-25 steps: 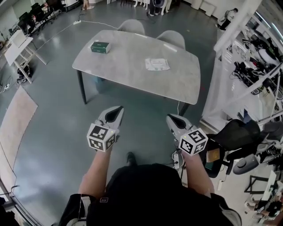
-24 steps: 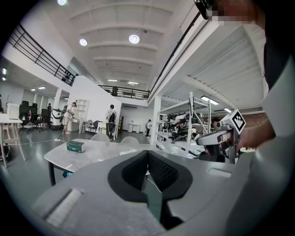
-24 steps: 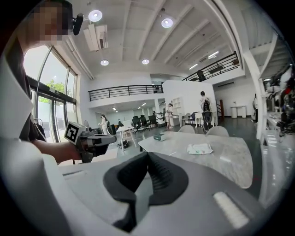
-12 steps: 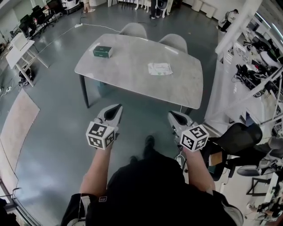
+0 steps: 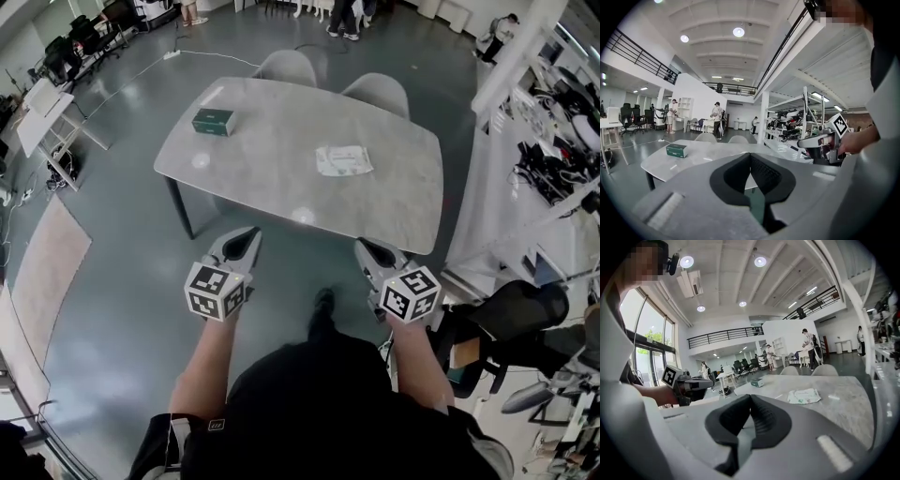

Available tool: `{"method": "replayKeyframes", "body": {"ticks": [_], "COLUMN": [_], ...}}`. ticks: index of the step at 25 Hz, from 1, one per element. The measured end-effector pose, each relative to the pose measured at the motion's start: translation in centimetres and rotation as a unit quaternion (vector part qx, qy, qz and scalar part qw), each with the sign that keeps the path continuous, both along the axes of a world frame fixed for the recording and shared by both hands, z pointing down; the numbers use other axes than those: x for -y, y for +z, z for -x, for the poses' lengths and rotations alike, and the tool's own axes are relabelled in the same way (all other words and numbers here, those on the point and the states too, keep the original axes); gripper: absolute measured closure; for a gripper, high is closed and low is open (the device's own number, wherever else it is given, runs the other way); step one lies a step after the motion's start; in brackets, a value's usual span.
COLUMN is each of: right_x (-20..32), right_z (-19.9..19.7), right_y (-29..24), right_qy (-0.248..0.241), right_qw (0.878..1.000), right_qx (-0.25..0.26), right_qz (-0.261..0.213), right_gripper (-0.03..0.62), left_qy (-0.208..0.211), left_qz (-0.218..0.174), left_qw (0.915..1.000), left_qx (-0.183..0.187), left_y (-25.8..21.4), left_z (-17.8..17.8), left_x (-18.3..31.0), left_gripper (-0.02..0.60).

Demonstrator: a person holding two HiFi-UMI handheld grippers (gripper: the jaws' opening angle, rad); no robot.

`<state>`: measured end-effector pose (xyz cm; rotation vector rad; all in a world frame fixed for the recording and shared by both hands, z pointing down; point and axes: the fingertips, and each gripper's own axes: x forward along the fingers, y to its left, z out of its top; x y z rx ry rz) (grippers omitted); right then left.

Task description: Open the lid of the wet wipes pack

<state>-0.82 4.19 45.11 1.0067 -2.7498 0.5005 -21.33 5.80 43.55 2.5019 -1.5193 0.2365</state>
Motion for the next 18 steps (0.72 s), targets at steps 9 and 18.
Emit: {"method": "replayKeyframes", "body": {"ticks": [9,18], "right_x": [13.8,22.2], "right_z": [-4.0,-6.6], "right_y": [2.1,2.9], "right_qy": [0.003,-0.010], "right_qw": [1.000,0.999], "right_qx": [0.017,0.020], "right_qz": [0.025,0.030], "right_gripper": [0.592,0.592], "left_qy": [0.033,0.040], "left_qz": [0.031,0.040], "left_qw": [0.9985,0.9971], "left_qx": [0.031,0.050], "left_y": [0.9,1.0], "left_z": [-6.2,-10.0], "left_x": [13.8,21.7], "left_gripper": [0.571,0.571]}}
